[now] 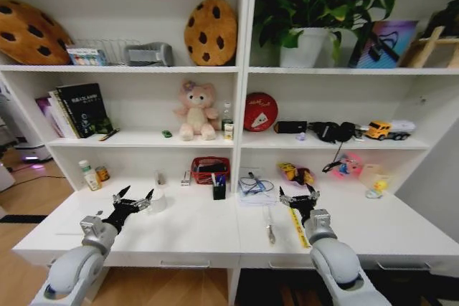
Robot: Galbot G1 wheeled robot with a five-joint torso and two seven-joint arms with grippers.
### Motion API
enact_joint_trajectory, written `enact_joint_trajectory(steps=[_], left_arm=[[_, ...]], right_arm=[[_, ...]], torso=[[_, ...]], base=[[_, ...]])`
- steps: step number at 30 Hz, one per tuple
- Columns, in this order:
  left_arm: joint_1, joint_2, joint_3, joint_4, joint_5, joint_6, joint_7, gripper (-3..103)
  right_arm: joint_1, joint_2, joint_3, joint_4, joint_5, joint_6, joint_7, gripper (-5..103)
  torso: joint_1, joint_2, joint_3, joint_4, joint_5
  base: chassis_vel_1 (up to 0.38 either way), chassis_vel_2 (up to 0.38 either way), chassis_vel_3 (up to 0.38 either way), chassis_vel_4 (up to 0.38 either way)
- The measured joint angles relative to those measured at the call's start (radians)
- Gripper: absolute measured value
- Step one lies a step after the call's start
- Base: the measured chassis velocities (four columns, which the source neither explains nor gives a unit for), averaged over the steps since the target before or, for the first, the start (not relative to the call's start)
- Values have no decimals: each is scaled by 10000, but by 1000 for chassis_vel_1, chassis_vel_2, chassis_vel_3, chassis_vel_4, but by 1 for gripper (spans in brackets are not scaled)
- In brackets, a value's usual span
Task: Organize the objects on the table.
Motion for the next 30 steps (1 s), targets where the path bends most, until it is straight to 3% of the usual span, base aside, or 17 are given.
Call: enact_joint_trajectory(steps=[3, 5, 18, 22, 30], left_arm=[[-1, 0, 0, -1, 0, 1, 0, 100], [1, 0, 0, 0, 0, 0, 0, 100], [0, 0, -1, 0, 0, 0, -2, 100], [0, 1, -1, 0, 0, 0, -2, 100], [0, 0, 0, 0, 0, 0, 1, 100]], right_arm=[[12, 22, -19, -9, 2, 0, -3, 100], [21, 29, -24, -11, 2, 0, -3, 100], [-17, 93, -66, -27, -3, 120, 10, 100], [-15, 90, -111, -136, 22, 626, 7, 100], [-73, 139, -138, -196, -70, 489, -4, 100]], torso=[[3, -1, 1, 1, 17], [3, -1, 1, 4, 3], [6, -2, 3, 4, 12], [3, 0, 1, 4, 5], [3, 0, 2, -1, 14]], base=[[326, 352, -340, -339], [334, 342, -346, -347], [290, 292, -292, -289], [145, 149, -172, -159], [40, 36, -29, -31]])
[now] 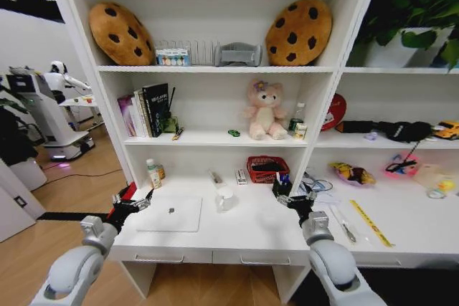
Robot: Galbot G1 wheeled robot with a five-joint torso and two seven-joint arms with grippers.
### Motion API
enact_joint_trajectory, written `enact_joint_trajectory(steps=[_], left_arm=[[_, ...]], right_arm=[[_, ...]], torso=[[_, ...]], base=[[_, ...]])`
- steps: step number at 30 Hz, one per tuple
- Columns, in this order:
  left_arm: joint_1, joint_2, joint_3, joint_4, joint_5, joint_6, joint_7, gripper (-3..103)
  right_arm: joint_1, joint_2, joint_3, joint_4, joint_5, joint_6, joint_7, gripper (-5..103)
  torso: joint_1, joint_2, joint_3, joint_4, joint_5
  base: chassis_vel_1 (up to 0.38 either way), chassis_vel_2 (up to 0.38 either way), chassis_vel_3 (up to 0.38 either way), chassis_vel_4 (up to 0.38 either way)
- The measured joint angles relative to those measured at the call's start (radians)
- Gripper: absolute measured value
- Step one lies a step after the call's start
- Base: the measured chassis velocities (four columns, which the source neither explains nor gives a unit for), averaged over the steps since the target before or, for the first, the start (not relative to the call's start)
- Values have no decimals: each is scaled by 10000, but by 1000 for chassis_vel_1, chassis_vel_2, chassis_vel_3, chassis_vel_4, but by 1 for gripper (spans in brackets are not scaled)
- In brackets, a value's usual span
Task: Organize the objects on the table.
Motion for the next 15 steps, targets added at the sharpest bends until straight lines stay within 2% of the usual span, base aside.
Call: enact_joint_trajectory(steps=[8, 15], left_arm=[[0, 0, 1, 0, 0, 0, 1, 100], [0, 0, 1, 0, 0, 0, 2, 100]], right_arm=[[17, 22, -28, 21, -117, -303, 14, 100], [81, 18, -57, -4, -148, -369, 21, 100]], torso=[[0, 0, 0, 4, -6], [0, 0, 0, 2, -4]], base=[[-6, -5, 5, 3], [75, 79, -81, -77]])
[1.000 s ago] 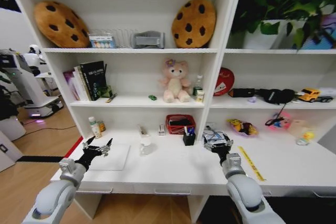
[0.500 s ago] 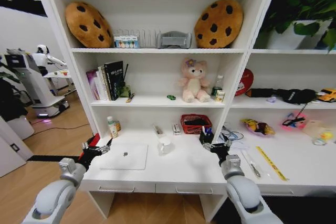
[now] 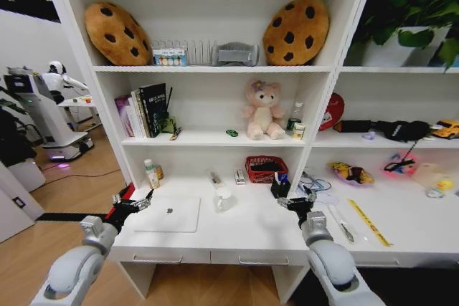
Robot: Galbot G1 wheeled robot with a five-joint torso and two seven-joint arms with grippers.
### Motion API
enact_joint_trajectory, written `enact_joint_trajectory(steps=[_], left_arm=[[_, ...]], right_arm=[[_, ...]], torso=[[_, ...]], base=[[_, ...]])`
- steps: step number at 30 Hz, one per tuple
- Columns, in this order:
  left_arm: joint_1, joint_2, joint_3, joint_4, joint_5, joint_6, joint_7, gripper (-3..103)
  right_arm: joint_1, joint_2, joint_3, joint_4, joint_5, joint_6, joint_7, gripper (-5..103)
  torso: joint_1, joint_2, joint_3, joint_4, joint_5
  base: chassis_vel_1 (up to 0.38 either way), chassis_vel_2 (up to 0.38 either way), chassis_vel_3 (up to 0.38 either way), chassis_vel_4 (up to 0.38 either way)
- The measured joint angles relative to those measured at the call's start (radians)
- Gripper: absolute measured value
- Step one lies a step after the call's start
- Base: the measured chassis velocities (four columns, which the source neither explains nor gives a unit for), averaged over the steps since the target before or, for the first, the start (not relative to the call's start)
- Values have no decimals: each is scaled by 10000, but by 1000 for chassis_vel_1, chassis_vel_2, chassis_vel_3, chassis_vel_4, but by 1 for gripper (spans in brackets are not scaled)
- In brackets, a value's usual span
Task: Organize the objects on the table.
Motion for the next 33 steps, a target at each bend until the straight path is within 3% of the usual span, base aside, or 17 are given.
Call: enact_joint_trajectory(steps=[9, 18, 33], left_arm=[[0, 0, 0, 0, 0, 0, 0, 100], [0, 0, 0, 0, 0, 0, -3, 100], [0, 0, 0, 1, 0, 0, -1, 100]], right_arm=[[86, -12, -2, -110, 8, 23, 8, 100], [-70, 103, -41, -249, 161, 840, -192, 100], [-300, 215, -59, -38, 56, 790, -171, 100]], torso=[[-2, 0, 0, 1, -2], [-1, 0, 0, 0, 1], [3, -2, 1, 3, -1]], base=[[152, 154, -142, -147], [66, 72, -53, -70], [7, -28, -9, 32]])
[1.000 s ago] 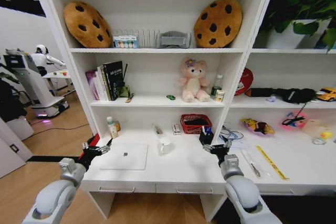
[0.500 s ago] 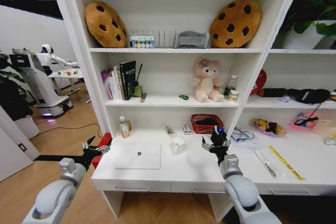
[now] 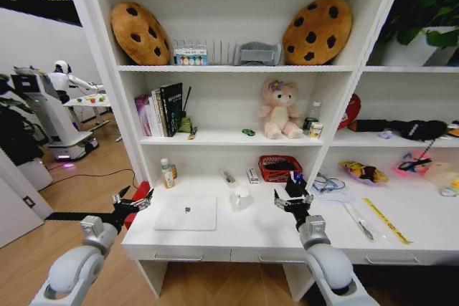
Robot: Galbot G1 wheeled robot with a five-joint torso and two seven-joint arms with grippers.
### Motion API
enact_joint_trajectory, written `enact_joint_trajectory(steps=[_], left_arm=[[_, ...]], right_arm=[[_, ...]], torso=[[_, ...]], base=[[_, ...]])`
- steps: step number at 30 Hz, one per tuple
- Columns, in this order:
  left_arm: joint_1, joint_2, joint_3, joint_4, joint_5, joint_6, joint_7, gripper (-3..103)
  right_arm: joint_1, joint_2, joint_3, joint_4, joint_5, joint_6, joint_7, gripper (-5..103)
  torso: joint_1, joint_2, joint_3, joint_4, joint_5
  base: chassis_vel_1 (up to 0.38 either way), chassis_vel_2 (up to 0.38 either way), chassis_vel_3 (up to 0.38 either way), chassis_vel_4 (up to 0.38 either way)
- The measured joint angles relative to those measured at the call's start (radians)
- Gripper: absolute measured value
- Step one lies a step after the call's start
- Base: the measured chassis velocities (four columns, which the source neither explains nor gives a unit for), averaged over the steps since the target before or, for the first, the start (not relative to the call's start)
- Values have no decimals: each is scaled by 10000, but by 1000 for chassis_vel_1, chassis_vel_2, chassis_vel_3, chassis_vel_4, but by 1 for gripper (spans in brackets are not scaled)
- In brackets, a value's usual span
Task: Organize the objects on the table.
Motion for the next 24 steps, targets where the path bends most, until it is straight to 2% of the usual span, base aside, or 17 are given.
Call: enact_joint_trajectory(steps=[12, 14, 15, 18, 24], left_arm=[[0, 0, 0, -1, 0, 0, 2, 100], [0, 0, 0, 0, 0, 0, 0, 100], [0, 0, 0, -1, 0, 0, 1, 100], [0, 0, 0, -1, 0, 0, 1, 100], [0, 0, 0, -1, 0, 0, 1, 100]], right_arm=[[-21, 2, -30, 82, -17, -45, 20, 100], [-42, 22, -32, 112, -28, -49, 20, 100], [-60, 36, -32, 129, -30, -58, 20, 100], [-72, 61, -33, 145, -37, -61, 19, 100], [-85, 95, -43, 147, -65, -68, 18, 100]], torso=[[-8, 3, -2, -1, 5], [-8, 3, -2, 1, -6], [-7, 2, -2, -3, 5], [-7, 3, -2, -2, -5], [-4, 2, -1, -1, 3]], base=[[170, -174, -175, 171], [180, -182, -193, 182], [177, -167, -179, 142], [169, -163, -178, 148], [171, -139, -169, 162]])
